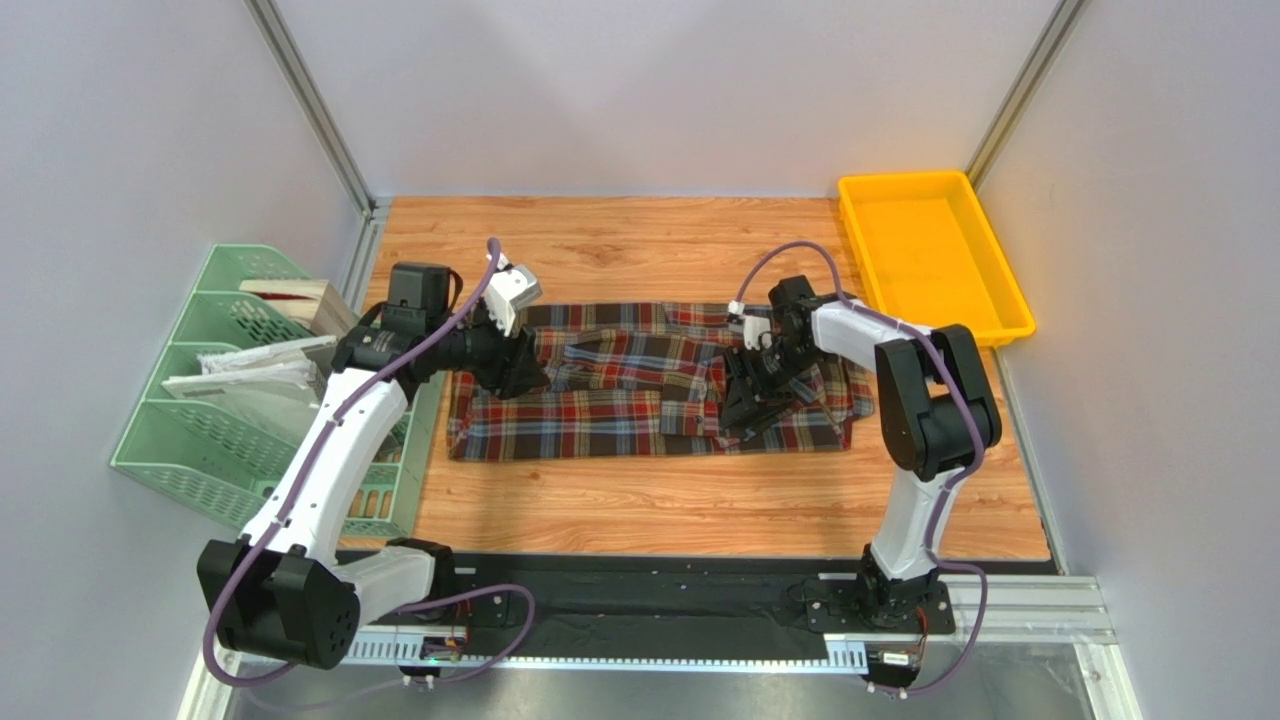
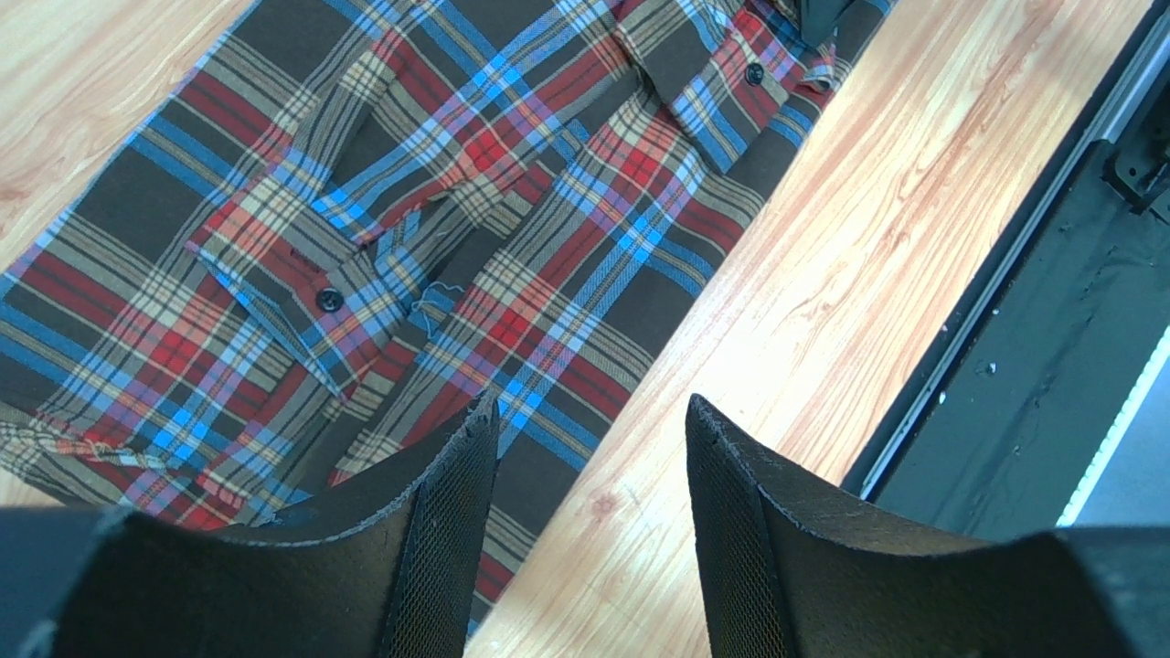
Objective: Fold and stack the long sleeve shirts
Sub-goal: Fold the shirt
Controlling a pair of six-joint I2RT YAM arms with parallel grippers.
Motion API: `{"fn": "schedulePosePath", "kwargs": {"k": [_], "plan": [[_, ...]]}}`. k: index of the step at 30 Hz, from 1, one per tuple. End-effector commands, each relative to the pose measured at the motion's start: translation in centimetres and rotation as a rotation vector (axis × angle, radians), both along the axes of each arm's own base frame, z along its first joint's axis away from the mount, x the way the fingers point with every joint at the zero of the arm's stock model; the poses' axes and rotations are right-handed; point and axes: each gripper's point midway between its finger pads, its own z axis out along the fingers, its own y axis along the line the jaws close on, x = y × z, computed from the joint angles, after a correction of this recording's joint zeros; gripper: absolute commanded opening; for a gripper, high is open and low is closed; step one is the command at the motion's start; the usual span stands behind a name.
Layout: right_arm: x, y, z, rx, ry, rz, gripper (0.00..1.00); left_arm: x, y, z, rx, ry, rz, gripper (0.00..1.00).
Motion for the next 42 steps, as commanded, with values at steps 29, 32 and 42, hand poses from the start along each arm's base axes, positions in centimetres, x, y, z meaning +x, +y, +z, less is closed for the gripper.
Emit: {"fn": "schedulePosePath", "kwargs": {"k": [29, 32, 42], "plan": [[0.4, 2.0, 3.3, 0.168, -0.012, -0.022, 0.33, 0.1, -0.1, 1.8, -0.009, -0.018, 0.002, 0.59], [1.3, 2.5, 7.0, 0.207, -0.103, -0.015, 0.16, 0.0, -0.2, 1.8, -0.013, -0.017, -0.003, 0.59], [7.8, 4.8, 19.6, 0.342, -0.389, -0.009, 0.0, 2.4, -0.3, 4.5, -0.005, -0.129, -0.005, 0.6]]}}
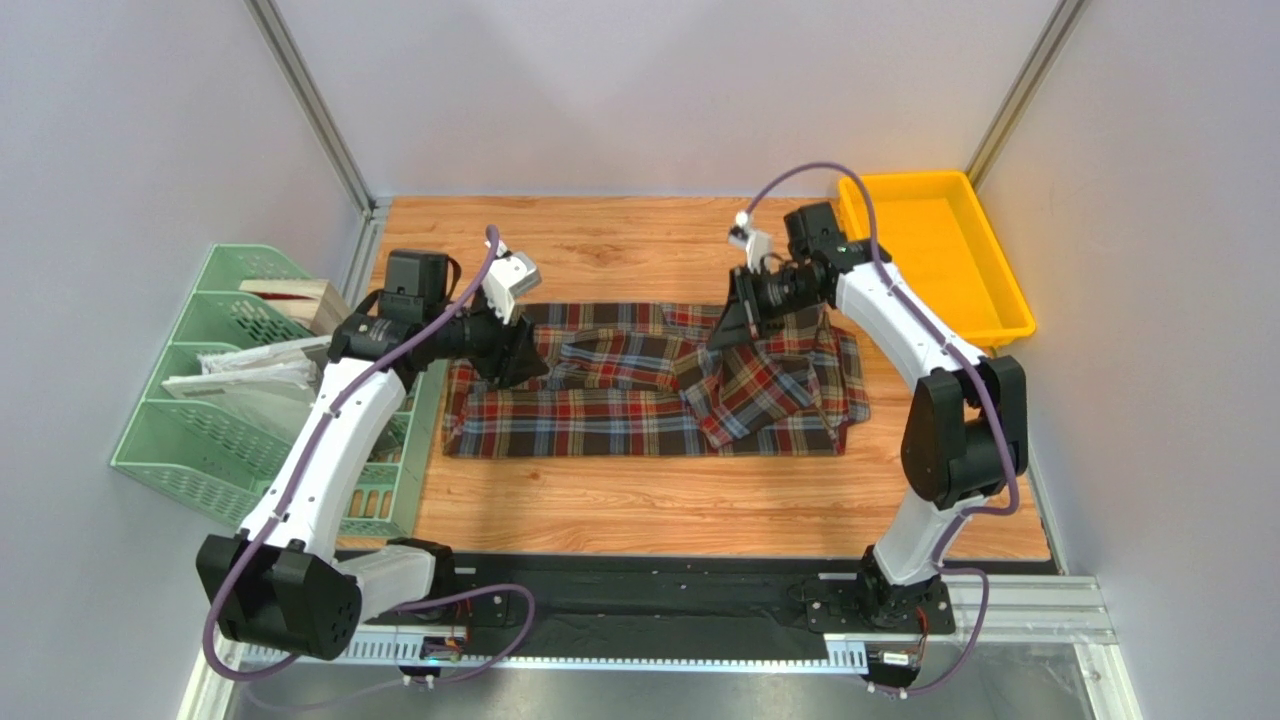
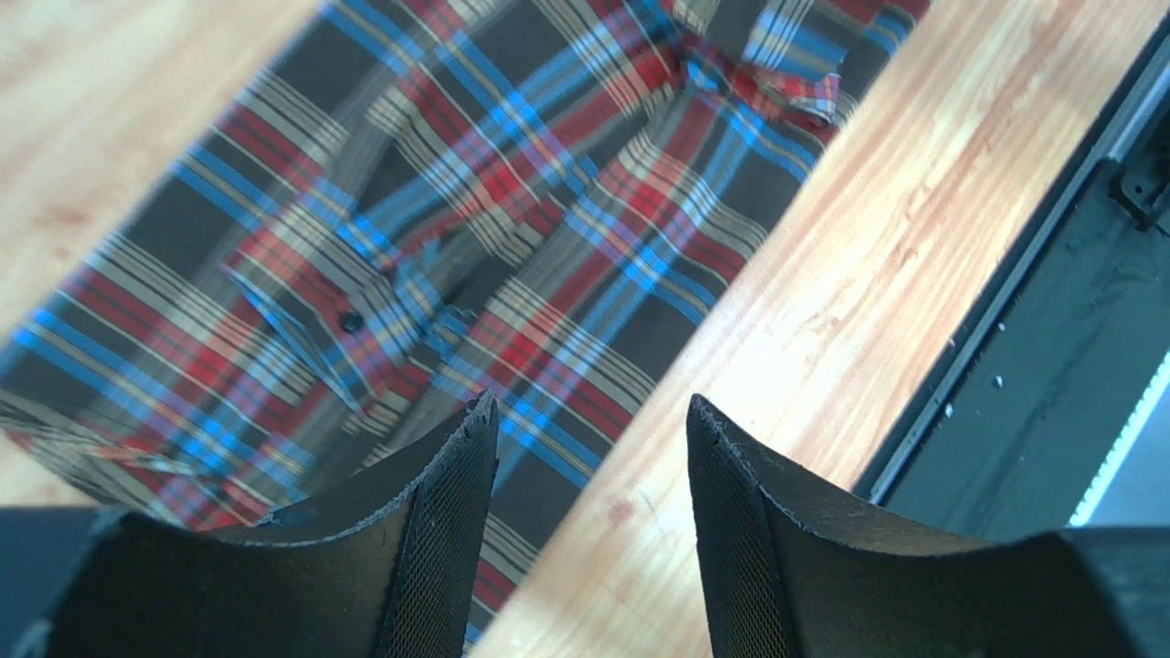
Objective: Fold and stack the long sleeve shirts
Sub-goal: Fold the shirt
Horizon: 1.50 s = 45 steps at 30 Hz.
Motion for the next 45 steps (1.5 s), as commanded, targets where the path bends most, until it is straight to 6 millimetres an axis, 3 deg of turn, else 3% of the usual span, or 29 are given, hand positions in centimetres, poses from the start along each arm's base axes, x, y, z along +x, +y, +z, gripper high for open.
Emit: {"fn": "schedulePosePath", "kwargs": {"k": [1, 2, 4, 5, 6, 8, 9, 13, 18, 19, 20, 21, 22, 23, 24, 25, 26, 27, 29, 30, 31, 33, 34, 35, 39, 44, 45], "plan": [[3.8, 1.4, 6.3, 0.072, -0.156, -0.002, 0.0, 2.2, -0.4, 3.6, -0.018, -0.122, -0.007, 0.6], [5.5, 1.7, 8.8, 0.084, -0.235, -0.003, 0.0, 2.4, -0.5, 3.9, -0.021, -0.132, -0.006, 0.6], [7.5, 1.9, 10.4, 0.081, -0.299, -0.011, 0.0, 2.9, -0.6, 4.2, -0.028, -0.132, 0.004, 0.6], [8.9, 2.0, 9.6, 0.073, -0.294, -0.017, 0.0, 3.2, -0.7, 4.4, -0.033, -0.144, 0.008, 0.6], [10.2, 2.2, 12.0, 0.088, -0.362, -0.029, 0.0, 3.3, -0.7, 4.6, -0.039, -0.144, 0.011, 0.61], [12.2, 2.3, 11.8, 0.085, -0.373, -0.046, 0.0, 3.5, -0.8, 4.7, -0.047, -0.156, 0.016, 0.61], [13.1, 2.3, 13.3, 0.089, -0.422, -0.059, 0.0, 3.6, -0.8, 4.7, -0.049, -0.16, 0.017, 0.61], [14.8, 2.4, 14.4, 0.097, -0.491, -0.084, 0.0, 3.8, -0.8, 4.2, -0.05, -0.173, 0.022, 0.62], [13.7, 3.1, 13.1, 0.131, -0.418, -0.078, 0.0, 3.9, -1.0, 3.6, -0.065, -0.151, 0.032, 0.62], [13.2, 3.1, 13.7, 0.145, -0.423, -0.08, 0.0, 4.0, -1.0, 3.3, -0.071, -0.136, 0.037, 0.62], [12.4, 3.3, 11.9, 0.142, -0.351, -0.094, 0.0, 3.8, -1.2, 3.1, -0.084, -0.114, 0.045, 0.62], [11.7, 3.5, 11.7, 0.157, -0.331, -0.093, 0.0, 3.7, -1.4, 2.9, -0.099, -0.096, 0.046, 0.62], [11.3, 3.7, 13.1, 0.192, -0.363, -0.101, 0.0, 3.6, -1.4, 2.6, -0.11, -0.092, 0.052, 0.63], [10.1, 3.9, 10.9, 0.197, -0.269, -0.128, 0.0, 3.5, -1.5, 2.5, -0.123, -0.086, 0.058, 0.66], [9.7, 4.1, 10.9, 0.215, -0.254, -0.146, 0.0, 3.3, -1.8, 2.5, -0.15, -0.063, 0.071, 0.68], [9.4, 4.3, 12.1, 0.246, -0.297, -0.155, 0.0, 3.2, -1.9, 2.2, -0.167, -0.07, 0.076, 0.75], [8.6, 4.6, 10.3, 0.24, -0.249, -0.171, 0.0, 3.0, -2.1, 2.1, -0.185, -0.056, 0.083, 0.76], [8.3, 4.8, 10.0, 0.255, -0.201, -0.213, 0.0, 2.8, -2.3, 2.0, -0.208, -0.024, 0.097, 0.76], [8.1, 5.5, 11.2, 0.314, -0.227, -0.243, 0.0, 2.8, -2.7, 1.4, -0.252, 0.044, 0.134, 0.77], [7.5, 5.7, 9.9, 0.342, -0.132, -0.284, 0.0, 2.4, -3.1, 0.8, -0.3, 0.144, 0.177, 0.77], [8.0, 6.1, 11.0, 0.398, -0.157, -0.298, 0.0, 2.5, -3.5, 1.1, -0.34, 0.165, 0.189, 0.77], [7.8, 6.5, 10.4, 0.452, -0.053, -0.359, 0.0, 2.6, -3.9, 1.3, -0.409, 0.215, 0.243, 0.79], [8.2, 6.5, 11.1, 0.489, -0.076, -0.367, 0.0, 2.9, -4.2, 2.0, -0.482, 0.234, 0.289, 0.84], [8.4, 6.7, 11.0, 0.498, -0.058, -0.387, 0.0, 3.2, -4.2, 2.4, -0.524, 0.242, 0.331, 0.97], [9.1, 6.6, 10.0, 0.553, 0.017, -0.484, 0.01, 5.7, -3.6, 3.4, -0.701, 0.25, 0.556, 0.99], [8.7, 7.0, 9.1, 0.6, 0.085, -0.52, 0.01, 9.3, -4.0, 0.3, -0.8, 0.563, 0.84, 0.99], [8.8, 7.1, 9.2, 0.609, 0.088, -0.527, 0.01, 9.9, -4.3, -1.1, -0.79, 0.64, 0.893, 0.99]]}}
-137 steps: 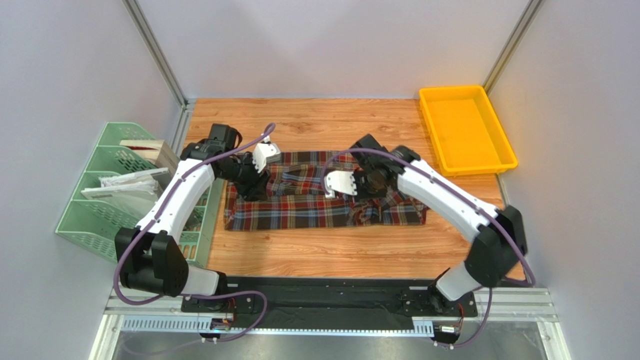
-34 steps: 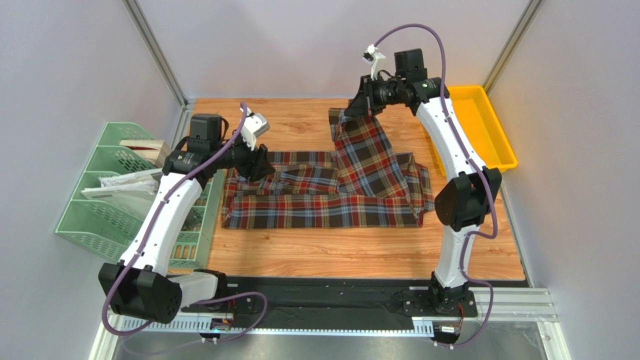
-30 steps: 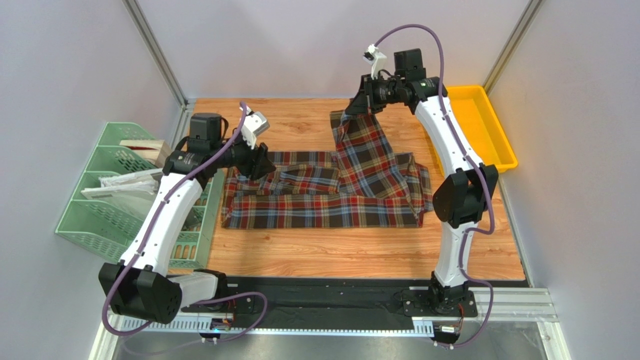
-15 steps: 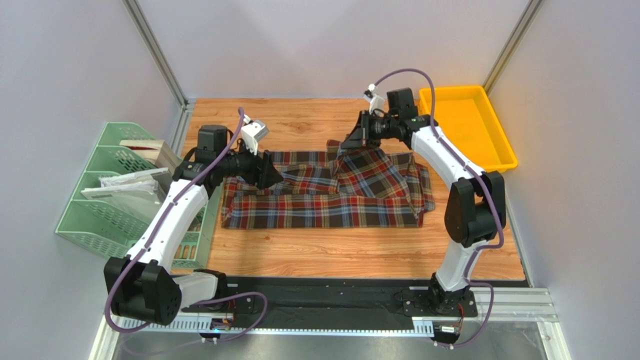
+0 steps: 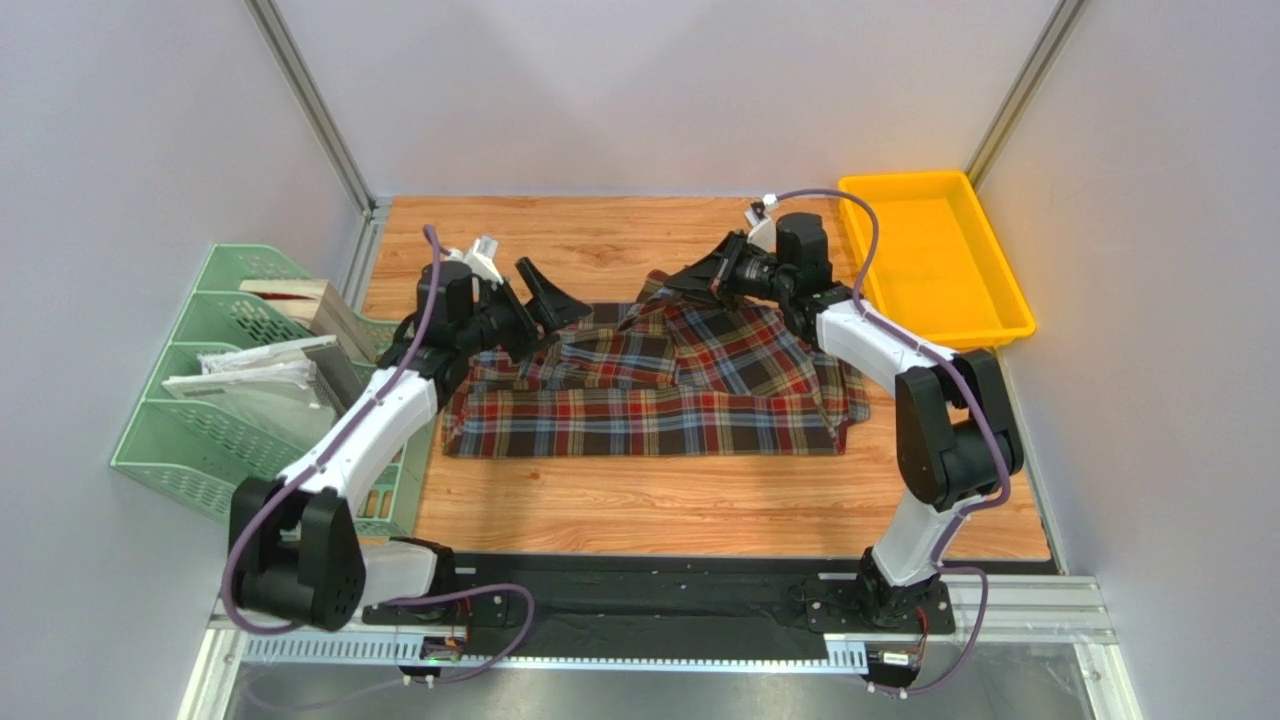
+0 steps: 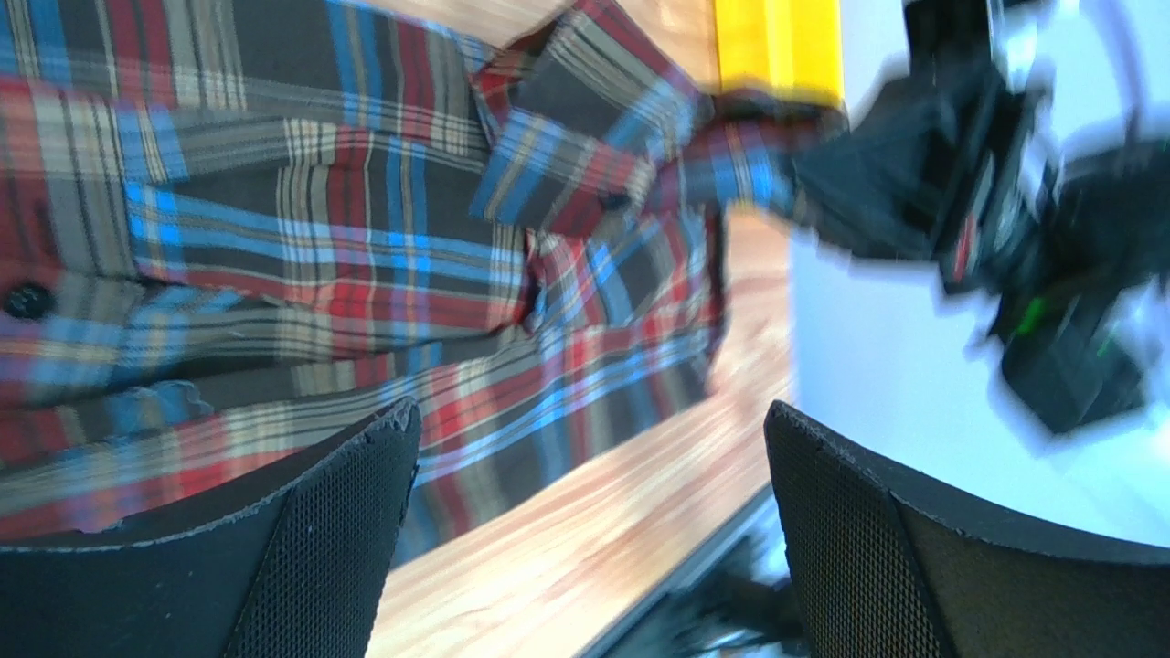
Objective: Fold and stack the long sleeve shirts
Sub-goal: Fold the shirt
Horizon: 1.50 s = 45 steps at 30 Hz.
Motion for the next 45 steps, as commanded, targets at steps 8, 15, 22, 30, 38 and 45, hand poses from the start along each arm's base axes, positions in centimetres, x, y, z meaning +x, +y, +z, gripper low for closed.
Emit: {"fn": "schedulePosePath", "kwargs": {"k": [8, 15, 22, 30, 38, 45], "plan": [[0.6, 1.0, 3.0, 0.12, -0.065, -0.057, 0.01, 6.1, -4.4, -2.3, -0.303, 0.446, 0.222, 0.99], [0.1, 1.8, 2.8, 0.109, -0.095, -0.026, 0.01, 7.1, -7.4, -3.0, -0.386, 0.548, 0.196, 0.99], [-0.7, 2.9, 2.6, 0.107, -0.092, 0.008, 0.01, 7.9, -10.1, -3.7, -0.396, 0.575, 0.16, 0.82], [-2.7, 3.1, 1.3, 0.086, -0.08, 0.066, 0.08, 8.1, -10.2, -3.1, -0.378, 0.53, 0.122, 0.22], [-7.1, 2.8, 1.5, -0.016, -0.149, 0.312, 0.57, 4.6, -6.6, -4.4, -0.154, 0.45, -0.004, 0.0], [-14.6, -2.2, -0.9, -0.238, -0.195, 0.654, 0.96, 0.9, -4.0, -3.4, 0.141, 0.237, -0.345, 0.0]]}}
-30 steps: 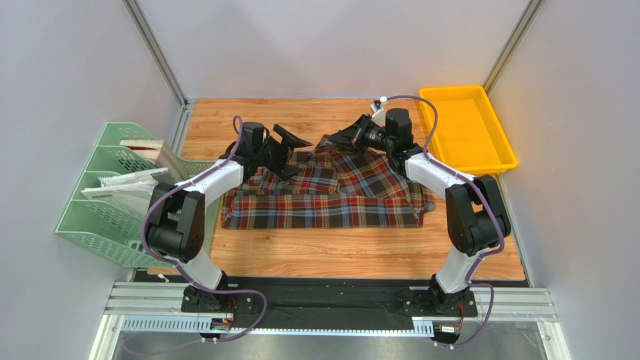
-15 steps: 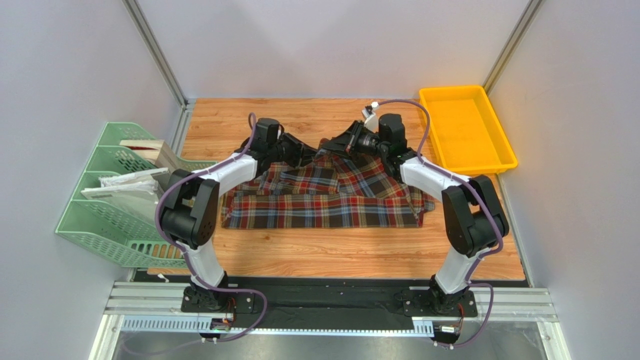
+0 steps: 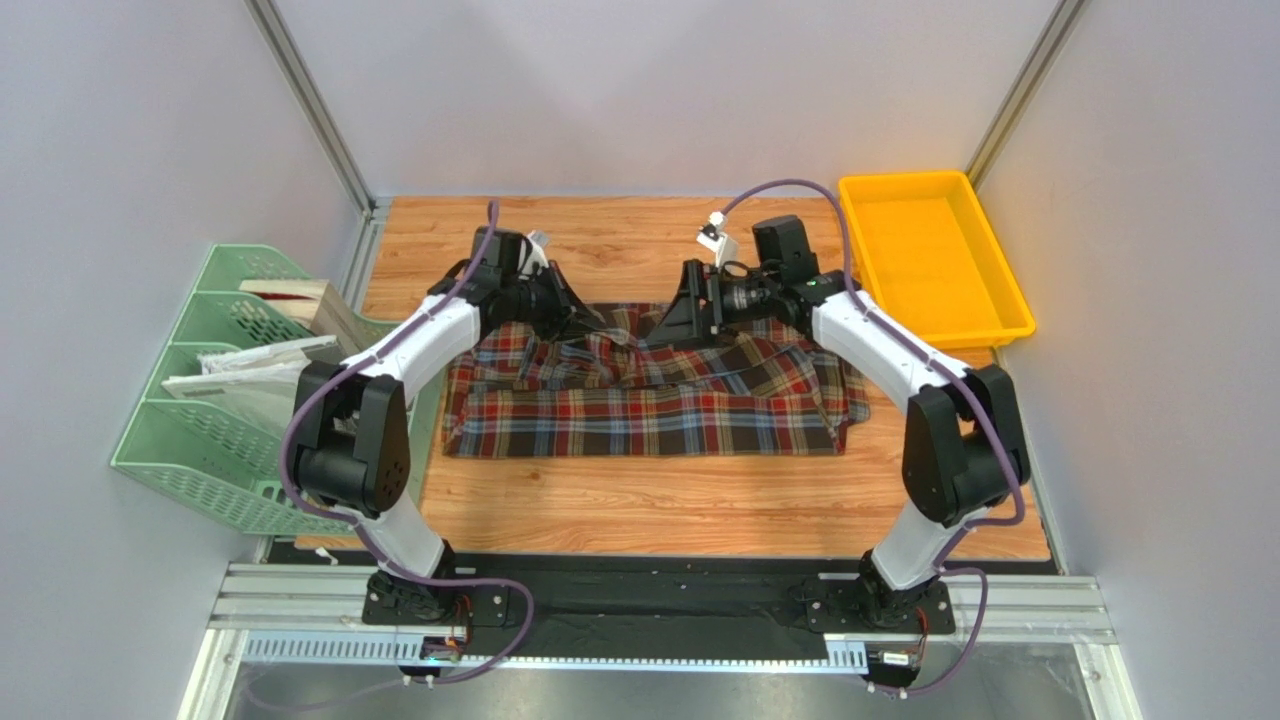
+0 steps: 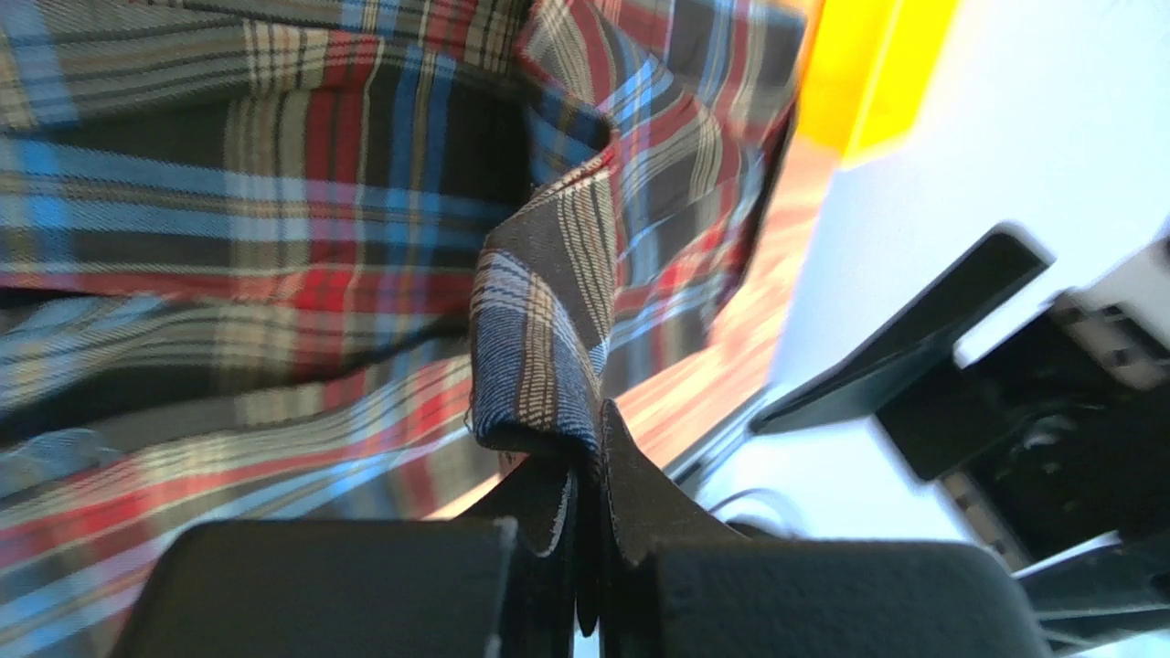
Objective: Fold and stack the long sleeve shirts
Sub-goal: Fold the shirt
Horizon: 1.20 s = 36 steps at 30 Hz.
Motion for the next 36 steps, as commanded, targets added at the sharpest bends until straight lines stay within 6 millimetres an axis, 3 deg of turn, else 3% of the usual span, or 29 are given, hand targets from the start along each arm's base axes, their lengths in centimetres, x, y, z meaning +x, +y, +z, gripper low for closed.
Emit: {"fn": "schedulePosePath", "kwargs": {"k": [1, 3, 9, 11, 16, 17, 19, 23, 24, 25, 27, 33, 34, 36], "plan": [[-6.4, -4.6, -0.1, -0.077, -0.078, 0.238, 0.96, -3.3, 1.3, 2.2, 0.143, -0.217, -0.338, 0.0], [-6.8, -6.2, -0.9, -0.119, -0.067, 0.222, 0.96, -4.1, 2.0, 2.4, 0.181, -0.209, -0.369, 0.0], [-5.0, -11.5, -4.0, -0.348, -0.109, 0.137, 0.86, -4.8, 4.3, 1.7, 0.289, -0.206, -0.417, 0.0], [-4.6, -12.7, -5.0, -0.415, -0.108, 0.121, 0.79, -4.6, 5.0, 1.1, 0.317, -0.206, -0.427, 0.0], [-4.2, -14.4, -6.8, -0.5, -0.079, 0.093, 0.71, -3.3, 7.6, -0.7, 0.422, -0.196, -0.411, 0.0], [-4.2, -14.5, -7.2, -0.512, -0.068, 0.091, 0.7, -3.0, 7.9, -1.2, 0.433, -0.189, -0.407, 0.03], [-4.1, -14.7, -7.9, -0.533, -0.05, 0.082, 0.65, -2.4, 8.4, -2.0, 0.465, -0.194, -0.411, 0.18], [-3.3, -15.9, -9.2, -0.614, -0.039, 0.057, 0.57, -1.1, 10.1, -1.8, 0.557, -0.242, -0.403, 0.34], [-3.3, -16.0, -9.4, -0.626, -0.032, 0.056, 0.56, -0.6, 11.3, -1.8, 0.609, -0.255, -0.392, 0.36], [-3.0, -16.0, -9.2, -0.63, -0.036, 0.053, 0.54, -0.3, 12.0, -1.1, 0.633, -0.276, -0.378, 0.39], [-3.1, -15.9, -9.0, -0.638, -0.031, 0.056, 0.53, 0.0, 13.5, -0.1, 0.662, -0.317, -0.369, 0.58], [-2.6, -16.2, -10.5, -0.775, -0.043, 0.086, 0.49, -0.2, 14.9, 6.9, 0.762, -0.597, -0.361, 0.65], [-2.3, -16.5, -11.4, -0.817, -0.033, 0.092, 0.48, -0.2, 15.3, 9.0, 0.789, -0.663, -0.324, 0.65], [-1.4, -16.4, -12.0, -0.857, -0.055, 0.103, 0.46, -0.1, 16.4, 11.0, 0.849, -0.705, -0.242, 0.72]]}}
